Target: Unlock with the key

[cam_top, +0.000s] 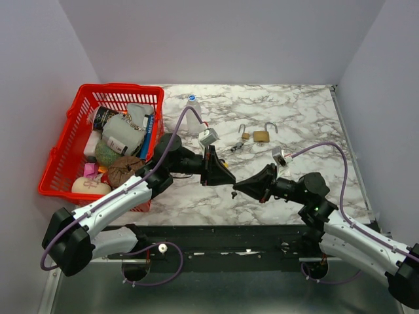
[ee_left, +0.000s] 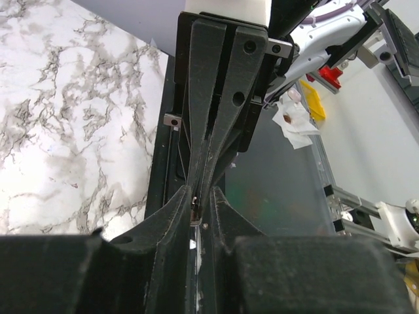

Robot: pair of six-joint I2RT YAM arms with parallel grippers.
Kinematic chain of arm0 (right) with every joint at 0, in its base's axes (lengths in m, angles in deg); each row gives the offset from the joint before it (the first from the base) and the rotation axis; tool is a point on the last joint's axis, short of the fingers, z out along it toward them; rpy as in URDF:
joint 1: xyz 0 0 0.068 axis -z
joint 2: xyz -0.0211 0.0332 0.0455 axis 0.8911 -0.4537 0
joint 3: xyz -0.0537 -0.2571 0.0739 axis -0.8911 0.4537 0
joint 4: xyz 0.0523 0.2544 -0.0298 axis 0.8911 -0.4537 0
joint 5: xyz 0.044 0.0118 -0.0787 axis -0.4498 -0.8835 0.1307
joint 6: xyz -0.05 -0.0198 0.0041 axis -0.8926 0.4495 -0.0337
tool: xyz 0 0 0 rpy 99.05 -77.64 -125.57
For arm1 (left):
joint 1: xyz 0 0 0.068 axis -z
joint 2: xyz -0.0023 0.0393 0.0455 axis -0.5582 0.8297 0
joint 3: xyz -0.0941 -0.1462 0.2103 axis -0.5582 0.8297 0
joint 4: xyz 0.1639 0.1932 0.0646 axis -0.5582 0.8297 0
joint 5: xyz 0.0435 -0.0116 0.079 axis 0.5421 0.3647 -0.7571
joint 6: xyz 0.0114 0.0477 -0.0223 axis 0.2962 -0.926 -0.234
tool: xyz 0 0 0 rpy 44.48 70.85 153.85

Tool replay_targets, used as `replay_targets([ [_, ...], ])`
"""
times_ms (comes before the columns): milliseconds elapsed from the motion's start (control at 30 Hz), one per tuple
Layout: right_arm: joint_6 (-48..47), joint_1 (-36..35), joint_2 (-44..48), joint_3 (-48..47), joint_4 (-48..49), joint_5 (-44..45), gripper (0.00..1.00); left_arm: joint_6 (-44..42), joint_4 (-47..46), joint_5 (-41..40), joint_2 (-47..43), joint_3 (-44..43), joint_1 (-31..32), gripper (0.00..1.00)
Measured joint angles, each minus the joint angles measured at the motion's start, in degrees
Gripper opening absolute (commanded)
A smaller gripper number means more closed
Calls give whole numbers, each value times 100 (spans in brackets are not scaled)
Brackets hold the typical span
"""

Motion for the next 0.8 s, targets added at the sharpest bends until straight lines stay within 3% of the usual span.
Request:
replay_targets([
  [100,24,-2,-11,-9,4,-46,1,-68,52,-37,17,0,31,0],
  [267,68,0,-26,-17,9,-101,4,-151,105,-72,33,-2,63,0],
  [400,92,0,-42,-17,-22,-125,24,-219,188,-98,31,-4,72,0],
  [500,74,0,-50,-20,-57,-160,32,-269,341,-133,31,-7,92,0],
  [800,68,0,2,-20,-199,-267,41,-372,490,-208,31,-9,109,0],
])
